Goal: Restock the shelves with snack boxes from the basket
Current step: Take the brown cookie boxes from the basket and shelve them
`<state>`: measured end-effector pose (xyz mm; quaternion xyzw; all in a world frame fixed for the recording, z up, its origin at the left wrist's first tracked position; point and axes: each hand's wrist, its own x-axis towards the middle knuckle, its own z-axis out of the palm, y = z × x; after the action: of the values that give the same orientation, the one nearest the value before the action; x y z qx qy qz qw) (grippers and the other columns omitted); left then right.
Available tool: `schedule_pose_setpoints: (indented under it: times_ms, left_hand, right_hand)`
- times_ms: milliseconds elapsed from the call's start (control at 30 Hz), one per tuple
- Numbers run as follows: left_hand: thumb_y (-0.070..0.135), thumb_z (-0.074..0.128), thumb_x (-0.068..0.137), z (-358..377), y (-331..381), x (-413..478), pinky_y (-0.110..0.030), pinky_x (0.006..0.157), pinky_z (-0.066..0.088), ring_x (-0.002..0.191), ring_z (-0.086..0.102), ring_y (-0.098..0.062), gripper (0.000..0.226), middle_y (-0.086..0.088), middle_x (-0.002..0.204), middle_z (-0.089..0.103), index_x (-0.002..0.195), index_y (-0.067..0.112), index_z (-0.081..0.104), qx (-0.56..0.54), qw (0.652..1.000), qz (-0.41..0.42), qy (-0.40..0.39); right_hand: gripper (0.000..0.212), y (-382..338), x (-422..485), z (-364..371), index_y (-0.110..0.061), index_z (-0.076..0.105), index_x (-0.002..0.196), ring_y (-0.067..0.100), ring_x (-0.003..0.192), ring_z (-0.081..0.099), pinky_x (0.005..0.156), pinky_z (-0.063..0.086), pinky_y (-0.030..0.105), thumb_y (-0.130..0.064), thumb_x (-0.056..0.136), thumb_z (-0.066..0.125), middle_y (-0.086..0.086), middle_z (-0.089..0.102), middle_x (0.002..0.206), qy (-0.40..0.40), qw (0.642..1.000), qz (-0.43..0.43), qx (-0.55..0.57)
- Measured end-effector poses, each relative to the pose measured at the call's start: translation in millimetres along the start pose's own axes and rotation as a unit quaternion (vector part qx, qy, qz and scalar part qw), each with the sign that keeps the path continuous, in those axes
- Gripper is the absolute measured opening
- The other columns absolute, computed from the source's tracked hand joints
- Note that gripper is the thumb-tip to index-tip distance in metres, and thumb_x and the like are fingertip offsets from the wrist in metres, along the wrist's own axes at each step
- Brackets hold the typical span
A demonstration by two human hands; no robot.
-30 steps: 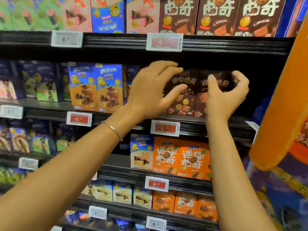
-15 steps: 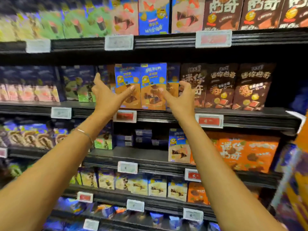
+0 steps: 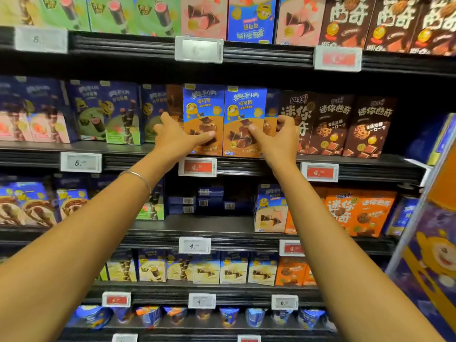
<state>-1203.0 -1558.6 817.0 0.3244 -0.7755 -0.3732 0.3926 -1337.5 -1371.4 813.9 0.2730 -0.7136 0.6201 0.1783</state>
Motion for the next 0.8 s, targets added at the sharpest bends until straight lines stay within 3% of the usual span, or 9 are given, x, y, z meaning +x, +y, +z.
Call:
schedule_pose_setpoints:
  times_ms: [167, 267, 400, 500, 600, 700, 800]
  left_hand:
    - [0.073, 0.09, 0.058, 5.2, -2.1, 4.3, -0.059, 0.115, 0.045, 0.15, 0.036, -0.041, 0.145, -0.016, 0.165, 0.025, 0.165, 0.019, 0.009, 0.017, 1.0, -0.003, 0.012]
    - [0.077, 0.09, 0.055, 6.3, -2.7, 4.7, -0.06, 0.115, 0.045, 0.15, 0.037, -0.042, 0.149, -0.016, 0.165, 0.025, 0.165, 0.02, 0.007, 0.023, 1.0, -0.009, 0.017]
    - [0.089, 0.082, 0.038, 5.3, 1.1, -0.2, -0.06, 0.114, 0.045, 0.149, 0.038, -0.042, 0.161, -0.016, 0.165, 0.025, 0.165, 0.024, 0.008, 0.026, 1.0, -0.015, 0.01]
    - [0.1, 0.065, 0.016, 2.4, 3.1, -3.6, -0.06, 0.112, 0.046, 0.149, 0.038, -0.043, 0.176, -0.017, 0.165, 0.024, 0.165, 0.025, 0.007, 0.03, 0.999, -0.011, 0.007]
    - [0.104, 0.061, 0.011, 0.0, 4.2, -7.9, -0.058, 0.111, 0.046, 0.148, 0.04, -0.042, 0.181, -0.018, 0.165, 0.024, 0.165, 0.025, 0.007, 0.029, 1.0, -0.005, 0.0]
    - [0.1, 0.071, 0.03, -5.6, 7.9, -9.6, -0.054, 0.114, 0.046, 0.146, 0.042, -0.037, 0.168, -0.016, 0.166, 0.027, 0.165, 0.024, 0.008, -0.018, 1.0, -0.015, -0.015]
    - [0.087, 0.067, 0.072, -11.0, 8.6, -4.2, -0.053, 0.116, 0.047, 0.143, 0.05, -0.032, 0.129, -0.011, 0.163, 0.039, 0.165, 0.017, 0.012, -0.101, 0.994, -0.022, -0.027]
  right_hand:
    - [0.073, 3.7, 0.1, 0.9, -0.017, 0.051, 0.135, 0.013, 0.117, 0.054, 0.09, 0.05, 0.027, -0.051, 0.078, 0.081, 0.001, 0.049, 0.132, 0.014, 1.0, -0.012, 0.017]
    - [0.071, 5.3, 1.5, 0.1, -0.018, 0.051, 0.136, 0.012, 0.115, 0.055, 0.078, 0.045, 0.015, -0.049, 0.08, 0.08, 0.0, 0.05, 0.131, 0.012, 1.0, -0.016, 0.02]
    - [0.069, 7.2, 2.6, -0.6, -0.018, 0.051, 0.137, 0.016, 0.118, 0.058, 0.09, 0.054, 0.031, -0.047, 0.081, 0.08, 0.001, 0.051, 0.133, 0.01, 1.0, -0.016, 0.024]
    - [0.07, 6.9, 3.7, -1.2, -0.017, 0.05, 0.138, 0.017, 0.12, 0.056, 0.091, 0.053, 0.032, -0.048, 0.082, 0.079, 0.002, 0.049, 0.135, 0.009, 1.0, -0.017, 0.015]
    - [0.07, 7.4, 4.3, -2.1, -0.017, 0.05, 0.139, 0.019, 0.121, 0.057, 0.095, 0.054, 0.036, -0.048, 0.082, 0.079, 0.003, 0.049, 0.136, 0.004, 1.0, -0.016, 0.013]
    - [0.07, 6.8, 4.8, -2.8, -0.018, 0.051, 0.137, 0.019, 0.12, 0.057, 0.094, 0.055, 0.037, -0.049, 0.081, 0.079, 0.004, 0.05, 0.136, 0.002, 1.0, -0.012, 0.008]
    - [0.069, 5.7, 4.9, -3.1, -0.019, 0.052, 0.136, 0.019, 0.118, 0.058, 0.092, 0.055, 0.037, -0.049, 0.08, 0.08, 0.003, 0.051, 0.133, -0.001, 1.0, -0.008, 0.011]
